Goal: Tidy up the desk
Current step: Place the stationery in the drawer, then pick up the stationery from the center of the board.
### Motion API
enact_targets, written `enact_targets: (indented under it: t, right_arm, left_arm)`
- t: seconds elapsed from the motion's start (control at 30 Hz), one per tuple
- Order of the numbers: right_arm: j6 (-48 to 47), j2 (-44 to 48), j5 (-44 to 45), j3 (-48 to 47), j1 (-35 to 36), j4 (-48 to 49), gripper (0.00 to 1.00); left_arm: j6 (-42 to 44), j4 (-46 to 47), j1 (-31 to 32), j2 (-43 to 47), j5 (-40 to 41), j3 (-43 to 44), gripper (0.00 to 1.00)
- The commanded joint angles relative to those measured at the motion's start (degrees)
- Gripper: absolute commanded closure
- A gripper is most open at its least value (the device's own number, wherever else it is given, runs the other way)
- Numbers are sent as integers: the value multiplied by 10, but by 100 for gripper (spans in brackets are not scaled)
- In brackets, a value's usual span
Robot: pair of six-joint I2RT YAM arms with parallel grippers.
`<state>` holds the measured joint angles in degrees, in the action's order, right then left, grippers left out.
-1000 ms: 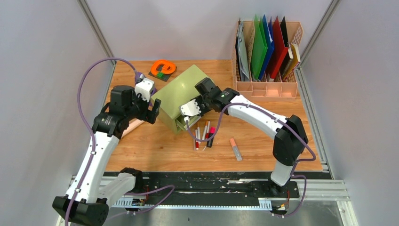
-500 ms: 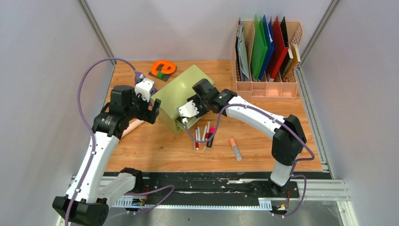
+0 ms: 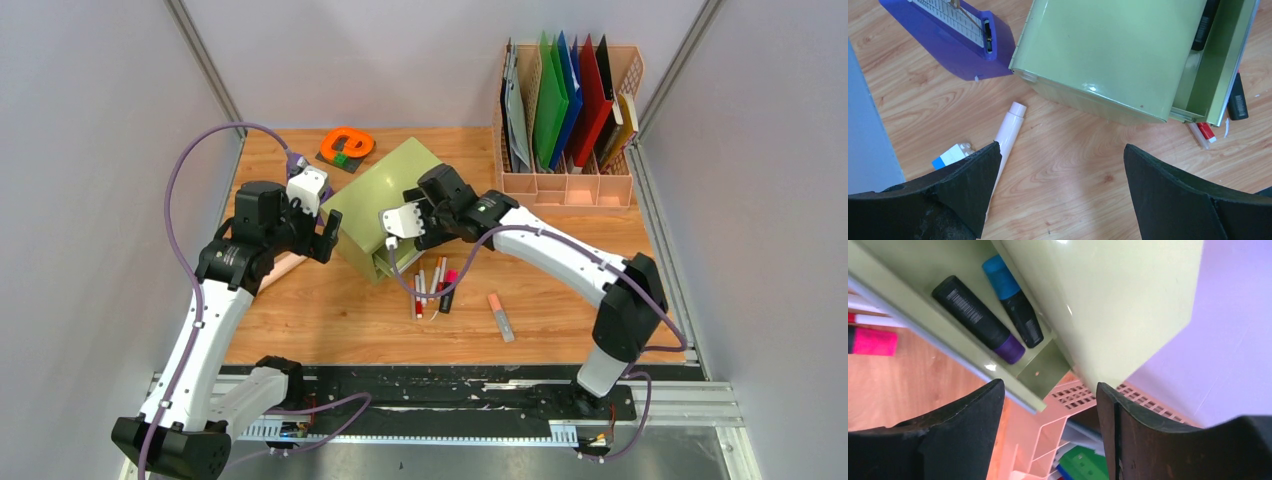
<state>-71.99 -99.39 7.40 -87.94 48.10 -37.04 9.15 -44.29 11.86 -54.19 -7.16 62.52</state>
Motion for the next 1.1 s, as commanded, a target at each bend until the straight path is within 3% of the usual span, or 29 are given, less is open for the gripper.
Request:
enact_targets:
  t: [0.0,0.23,0.37,0.47,0.67,1.07]
  right_arm:
    - [153,88,-17,28,-15,-12,30]
    - [388,196,-129,156,-80,-38,21]
    - [468,220,-227,198,-148,-90,20]
    - [495,217,-305,235,-184,-109,20]
    - [528,189,-343,296,-191,-87,20]
    - [539,109,-303,342,-190,-40,22]
  left_arm:
    - [7,11,-4,8,3,7,0]
    - [10,11,-4,-1,8,12,0]
    - [9,10,-4,-4,7,13,0]
    - [10,10,-4,-5,8,12,0]
    - [10,11,-4,-4,10,10,0]
    - [11,11,-4,6,10,2,0]
